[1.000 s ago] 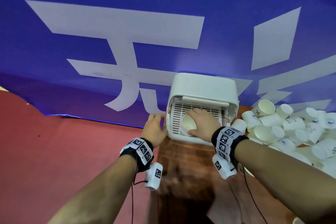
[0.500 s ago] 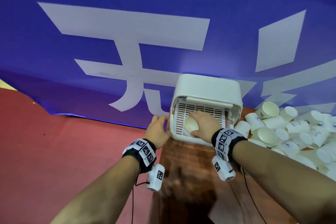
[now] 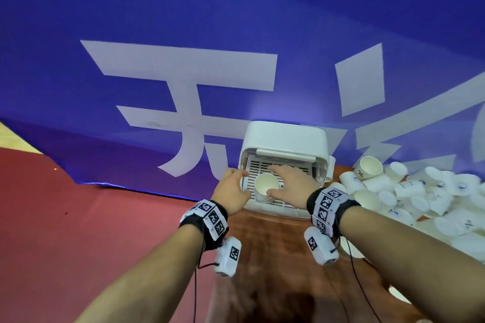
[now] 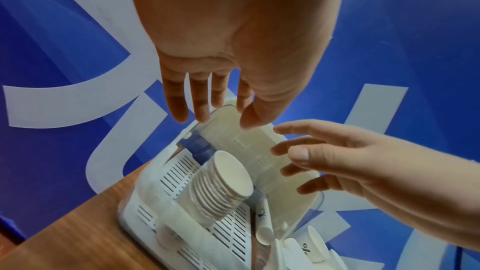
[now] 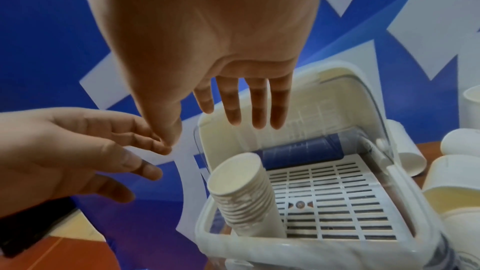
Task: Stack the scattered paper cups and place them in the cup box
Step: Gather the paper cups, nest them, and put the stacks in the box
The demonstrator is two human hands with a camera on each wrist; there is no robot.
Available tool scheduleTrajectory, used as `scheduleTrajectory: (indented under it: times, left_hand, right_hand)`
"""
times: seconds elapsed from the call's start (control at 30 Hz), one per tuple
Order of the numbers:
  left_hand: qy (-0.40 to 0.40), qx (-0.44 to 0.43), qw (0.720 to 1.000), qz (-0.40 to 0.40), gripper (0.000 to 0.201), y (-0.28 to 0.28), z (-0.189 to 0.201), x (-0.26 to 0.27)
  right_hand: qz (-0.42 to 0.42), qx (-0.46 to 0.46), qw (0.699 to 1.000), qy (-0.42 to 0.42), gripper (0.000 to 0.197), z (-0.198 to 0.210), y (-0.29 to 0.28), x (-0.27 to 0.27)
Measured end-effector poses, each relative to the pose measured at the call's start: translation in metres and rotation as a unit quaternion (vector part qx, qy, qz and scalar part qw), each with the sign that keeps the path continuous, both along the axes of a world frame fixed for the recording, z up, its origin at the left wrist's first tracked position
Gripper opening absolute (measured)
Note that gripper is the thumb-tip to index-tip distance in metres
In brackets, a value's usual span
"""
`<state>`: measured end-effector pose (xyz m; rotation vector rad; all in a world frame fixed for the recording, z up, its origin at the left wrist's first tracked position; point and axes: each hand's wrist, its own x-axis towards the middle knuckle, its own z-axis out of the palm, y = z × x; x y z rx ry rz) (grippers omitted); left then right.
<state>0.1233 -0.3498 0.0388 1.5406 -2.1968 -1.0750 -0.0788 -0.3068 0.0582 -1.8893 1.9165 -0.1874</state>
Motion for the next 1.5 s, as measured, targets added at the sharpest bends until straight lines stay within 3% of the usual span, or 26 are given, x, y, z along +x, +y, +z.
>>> scheduleTrajectory:
  times: [0.27, 0.8, 1.03, 1.3, 1.5]
  left_hand:
    - [-0.016, -0.040, 0.997, -0.057, 0.048, 0.056, 0.024, -0.082]
    - [-0.048, -0.029, 0.976, -0.211, 0.051, 0.265, 0.016, -0.289]
    - [-0.087, -0.005, 0.966, -0.243, 0.045, 0.318, 0.003, -0.330]
    - [-0.147, 0.056, 0.953, -0.261, 0.075, 0.342, -0.034, -0.349]
    - [-0.185, 0.043, 0.952, -0.238, 0.075, 0.356, -0.065, -0.354]
  right_hand:
    - [-0.060, -0.043, 0.994, -0.076, 0.066, 0.036, 0.074, -0.059]
    - [-0.240, -0.012, 0.965, -0.103, 0.067, 0.035, 0.344, -0.267]
    - [-0.282, 0.009, 0.952, -0.123, 0.069, 0.014, 0.408, -0.310]
    - [-0.313, 0.015, 0.940, -0.135, 0.068, -0.015, 0.446, -0.332]
    - [-0.329, 0.025, 0.931, -0.156, 0.060, -0.038, 0.460, -0.329]
